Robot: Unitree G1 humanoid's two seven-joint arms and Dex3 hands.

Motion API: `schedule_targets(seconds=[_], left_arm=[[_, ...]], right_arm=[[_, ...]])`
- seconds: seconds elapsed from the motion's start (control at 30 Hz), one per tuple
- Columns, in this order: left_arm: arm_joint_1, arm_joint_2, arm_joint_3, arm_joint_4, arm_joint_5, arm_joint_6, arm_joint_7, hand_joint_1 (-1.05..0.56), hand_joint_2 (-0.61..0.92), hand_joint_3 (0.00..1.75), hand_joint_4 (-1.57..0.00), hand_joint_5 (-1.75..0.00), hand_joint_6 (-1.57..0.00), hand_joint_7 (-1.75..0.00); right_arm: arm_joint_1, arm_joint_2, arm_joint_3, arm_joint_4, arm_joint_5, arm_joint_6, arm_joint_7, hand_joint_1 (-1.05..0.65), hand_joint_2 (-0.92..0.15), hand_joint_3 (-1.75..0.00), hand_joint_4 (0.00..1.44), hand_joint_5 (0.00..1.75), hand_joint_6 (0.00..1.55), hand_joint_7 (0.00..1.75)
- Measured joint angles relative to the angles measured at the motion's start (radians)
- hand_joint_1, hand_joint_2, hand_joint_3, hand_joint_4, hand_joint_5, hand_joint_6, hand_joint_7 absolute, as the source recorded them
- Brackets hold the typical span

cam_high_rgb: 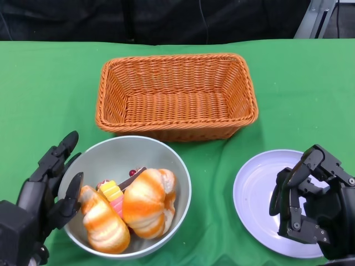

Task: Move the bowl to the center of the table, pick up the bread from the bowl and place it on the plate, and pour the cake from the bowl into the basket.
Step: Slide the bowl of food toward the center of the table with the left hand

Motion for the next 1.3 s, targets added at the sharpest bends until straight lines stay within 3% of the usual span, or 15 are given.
schedule_targets(seconds=[0.43,1.3], left_arm=[[0.007,-0.035,-0.002,-0.069,-0.001,0.104,0.004,-0.84,0.92,0.61,-0.25,0.00,-0.18,0.00],[0.011,-0.111,-0.052,-0.135,0.015,0.169,0.037,-0.85,0.92,0.59,-0.27,0.00,-0.21,0.00]], right_arm=[[0.002,0.000,0.000,0.000,-0.014,0.000,0.000,-0.13,-0.36,-1.57,0.98,1.75,0.67,1.75],[0.007,0.002,0.004,0.006,-0.027,-0.010,-0.002,-0.14,-0.35,-1.58,0.98,1.75,0.67,1.75]])
